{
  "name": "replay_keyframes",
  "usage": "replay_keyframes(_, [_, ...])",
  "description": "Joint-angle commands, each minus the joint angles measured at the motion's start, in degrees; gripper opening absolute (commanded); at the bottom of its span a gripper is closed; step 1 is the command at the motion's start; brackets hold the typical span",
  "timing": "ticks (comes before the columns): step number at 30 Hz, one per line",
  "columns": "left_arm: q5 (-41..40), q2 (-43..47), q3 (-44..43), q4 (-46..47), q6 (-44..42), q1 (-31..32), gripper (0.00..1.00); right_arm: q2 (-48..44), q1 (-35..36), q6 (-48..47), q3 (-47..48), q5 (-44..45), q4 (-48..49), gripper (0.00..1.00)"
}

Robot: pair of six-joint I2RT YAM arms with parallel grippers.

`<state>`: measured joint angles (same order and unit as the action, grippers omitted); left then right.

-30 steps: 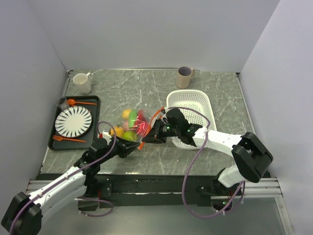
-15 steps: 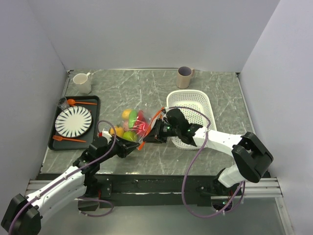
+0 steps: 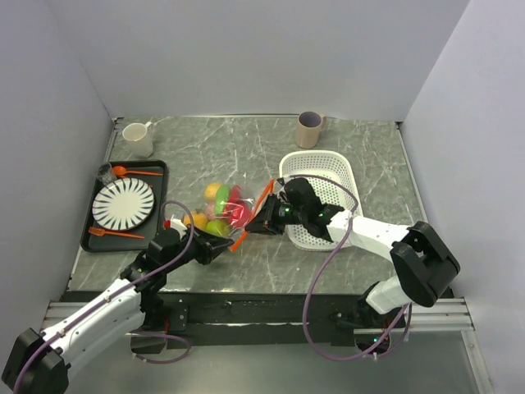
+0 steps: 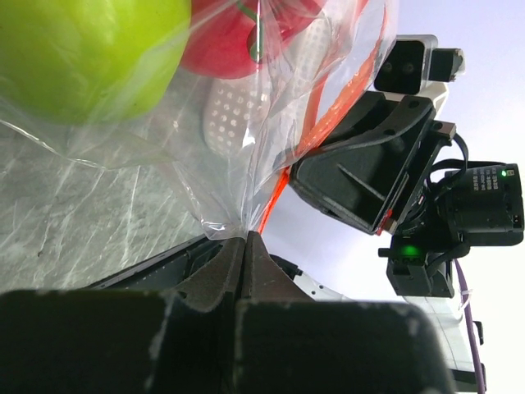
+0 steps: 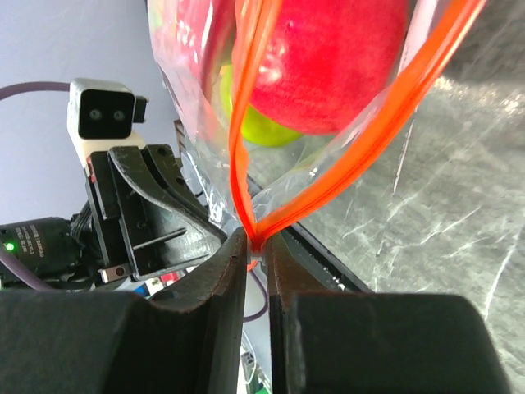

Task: Place the food in the zip-top bag and seal the zipper
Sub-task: Zip the zipper food storage bag at the center of the board.

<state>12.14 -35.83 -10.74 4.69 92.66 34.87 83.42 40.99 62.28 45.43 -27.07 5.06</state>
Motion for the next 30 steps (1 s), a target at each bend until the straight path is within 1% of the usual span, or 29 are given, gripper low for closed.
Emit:
replay_keyframes(1, [1.1, -0.9, -2.7, -1.0, -1.2, 0.2, 0.01, -2.2, -2.7, -2.0, 1.8, 2.4, 0.7, 0.18])
replay_keyframes(5, [2.0, -2.8, -3.3, -0.4, -1.5, 0.2, 0.01, -2.6, -4.6, -2.5, 1.8, 1.7, 0.7, 0.18])
replay_keyframes(20, [2.0, -2.8, -3.3, -0.1, -1.5, 0.2, 0.01, -3.5, -8.0, -3.6, 0.6, 0.8, 0.1, 0.18])
replay_keyframes(30, [1.7, -1.7, -3.3, -1.1, -1.5, 0.1, 0.01, -1.0, -10.9, -7.3, 4.5, -1.1, -2.4, 0.18])
